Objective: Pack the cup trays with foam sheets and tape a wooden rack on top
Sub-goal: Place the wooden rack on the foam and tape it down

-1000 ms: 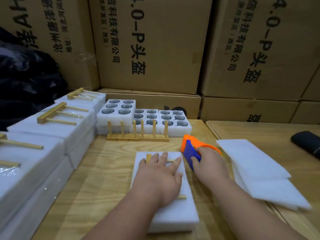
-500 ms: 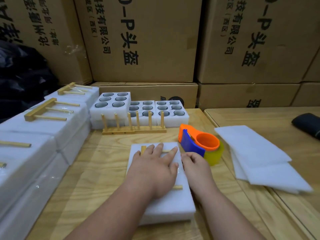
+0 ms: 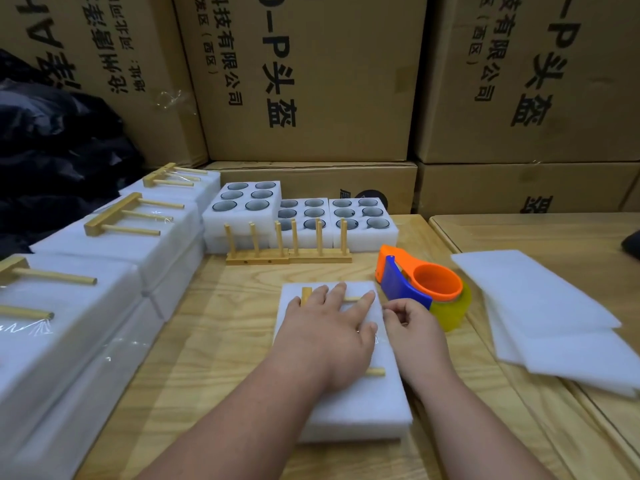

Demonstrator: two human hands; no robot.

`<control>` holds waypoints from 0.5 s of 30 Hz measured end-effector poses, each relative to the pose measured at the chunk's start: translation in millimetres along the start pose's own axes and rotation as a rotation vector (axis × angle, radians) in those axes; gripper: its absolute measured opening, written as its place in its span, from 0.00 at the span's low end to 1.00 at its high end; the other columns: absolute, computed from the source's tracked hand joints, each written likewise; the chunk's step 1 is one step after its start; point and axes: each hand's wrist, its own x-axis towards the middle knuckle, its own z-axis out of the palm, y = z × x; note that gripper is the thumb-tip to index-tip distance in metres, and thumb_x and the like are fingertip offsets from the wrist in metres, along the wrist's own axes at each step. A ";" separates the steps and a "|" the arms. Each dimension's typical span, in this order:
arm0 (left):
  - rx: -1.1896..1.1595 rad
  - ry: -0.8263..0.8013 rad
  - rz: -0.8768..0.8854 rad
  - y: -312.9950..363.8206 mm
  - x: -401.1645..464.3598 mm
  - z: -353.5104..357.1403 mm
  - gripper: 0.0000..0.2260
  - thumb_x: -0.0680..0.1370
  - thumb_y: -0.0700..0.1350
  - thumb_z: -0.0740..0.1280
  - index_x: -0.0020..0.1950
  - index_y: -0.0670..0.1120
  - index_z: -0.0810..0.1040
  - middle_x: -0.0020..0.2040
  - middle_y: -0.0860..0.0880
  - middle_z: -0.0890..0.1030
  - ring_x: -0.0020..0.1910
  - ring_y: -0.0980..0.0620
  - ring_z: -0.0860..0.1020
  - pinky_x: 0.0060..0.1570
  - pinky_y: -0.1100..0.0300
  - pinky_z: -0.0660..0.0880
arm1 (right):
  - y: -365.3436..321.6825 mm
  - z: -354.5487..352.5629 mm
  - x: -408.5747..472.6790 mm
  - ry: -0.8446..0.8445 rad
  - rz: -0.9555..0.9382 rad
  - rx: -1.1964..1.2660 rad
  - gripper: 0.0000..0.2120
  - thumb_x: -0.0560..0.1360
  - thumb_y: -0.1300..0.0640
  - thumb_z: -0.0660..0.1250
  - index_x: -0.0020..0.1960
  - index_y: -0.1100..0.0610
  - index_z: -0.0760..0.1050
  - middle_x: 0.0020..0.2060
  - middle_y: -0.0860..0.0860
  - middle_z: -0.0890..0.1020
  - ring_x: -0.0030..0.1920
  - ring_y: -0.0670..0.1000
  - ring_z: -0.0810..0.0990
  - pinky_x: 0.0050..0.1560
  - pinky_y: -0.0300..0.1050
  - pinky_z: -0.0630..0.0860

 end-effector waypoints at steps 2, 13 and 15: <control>-0.001 -0.010 -0.002 0.5 -0.1 -1.1 0.26 0.84 0.60 0.44 0.82 0.64 0.42 0.85 0.50 0.44 0.83 0.46 0.44 0.78 0.39 0.47 | -0.8 1.4 0.0 0.029 0.010 0.057 0.07 0.81 0.57 0.65 0.47 0.50 0.80 0.43 0.47 0.85 0.45 0.49 0.83 0.45 0.47 0.77; -0.034 0.010 0.023 0.8 -0.6 -3.1 0.27 0.85 0.59 0.47 0.82 0.63 0.41 0.84 0.48 0.40 0.82 0.44 0.34 0.75 0.34 0.32 | 3.5 -1.3 8.0 -0.071 -0.055 -0.267 0.03 0.78 0.58 0.70 0.49 0.50 0.80 0.43 0.48 0.84 0.44 0.52 0.80 0.37 0.44 0.69; -0.088 0.107 0.034 -1.5 -2.5 -0.2 0.29 0.84 0.58 0.51 0.82 0.64 0.41 0.84 0.50 0.40 0.81 0.47 0.32 0.74 0.35 0.29 | 0.8 -1.7 7.3 -0.072 -0.068 -0.344 0.03 0.78 0.58 0.70 0.48 0.51 0.80 0.41 0.48 0.83 0.42 0.55 0.78 0.35 0.43 0.67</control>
